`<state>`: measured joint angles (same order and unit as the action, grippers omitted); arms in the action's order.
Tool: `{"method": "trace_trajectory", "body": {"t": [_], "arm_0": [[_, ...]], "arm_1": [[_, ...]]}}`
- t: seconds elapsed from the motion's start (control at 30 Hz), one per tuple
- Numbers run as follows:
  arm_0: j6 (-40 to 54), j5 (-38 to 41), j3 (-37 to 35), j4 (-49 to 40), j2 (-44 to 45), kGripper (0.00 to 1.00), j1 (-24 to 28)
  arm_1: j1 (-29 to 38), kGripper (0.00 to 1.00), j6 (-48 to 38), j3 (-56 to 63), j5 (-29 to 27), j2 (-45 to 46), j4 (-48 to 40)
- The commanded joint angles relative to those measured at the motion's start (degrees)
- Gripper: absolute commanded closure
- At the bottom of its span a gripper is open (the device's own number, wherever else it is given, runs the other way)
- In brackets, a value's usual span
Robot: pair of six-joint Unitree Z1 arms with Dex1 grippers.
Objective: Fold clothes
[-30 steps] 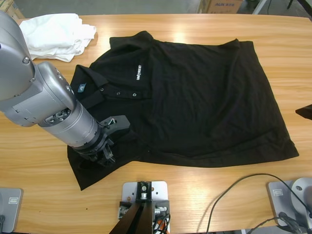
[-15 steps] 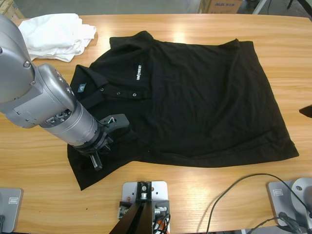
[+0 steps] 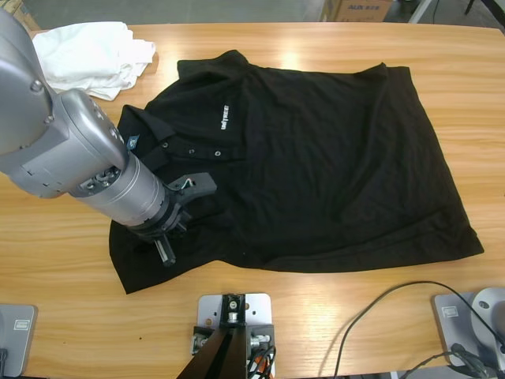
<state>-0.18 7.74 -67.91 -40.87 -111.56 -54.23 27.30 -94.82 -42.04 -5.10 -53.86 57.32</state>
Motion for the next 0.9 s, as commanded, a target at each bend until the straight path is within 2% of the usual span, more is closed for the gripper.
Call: {"method": "trace_trajectory", "body": {"t": [0.03, 0.13, 0.2, 0.3, 0.47, 0.53, 0.67, 0.9], "arm_0": [[-0.3, -0.9, -1.6, -0.3, -0.3, 1.0, -2.9], [-0.3, -0.8, -1.6, -1.0, 0.8, 1.0, -3.4], [-0.3, -0.8, -1.6, -1.9, 1.9, 1.0, -4.0], [-0.3, -0.8, -1.4, -3.6, 3.9, 1.0, -4.5], [-0.4, -0.9, 0.4, -5.0, 7.4, 1.0, -4.6], [-0.4, -0.9, 1.0, -5.0, 7.9, 1.0, -4.6], [-0.4, -0.9, 0.4, -4.9, 7.0, 1.0, -4.6], [-0.4, -0.9, 0.7, -4.9, 6.7, 1.0, -4.6]], "arm_1": [[0.4, 0.0, -1.5, 2.5, 3.4, -19.0, -10.7], [0.4, 0.01, -1.8, 2.0, 3.2, -21.0, -10.2], [-2.4, 0.013, -2.0, 1.9, 3.1, -22.3, -10.7], [-6.6, 0.013, -2.5, 2.2, 3.5, -28.0, -12.6], [-7.3, 0.068, -4.8, 2.6, 5.9, -38.7, -16.9], [-7.4, 0.058, -4.4, 1.8, 5.3, -40.3, -15.2], [-7.9, 0.023, -2.1, -3.4, 5.4, -44.2, -6.1], [-8.0, 0.034, -0.5, -4.9, 5.5, -50.7, -5.6]]}}
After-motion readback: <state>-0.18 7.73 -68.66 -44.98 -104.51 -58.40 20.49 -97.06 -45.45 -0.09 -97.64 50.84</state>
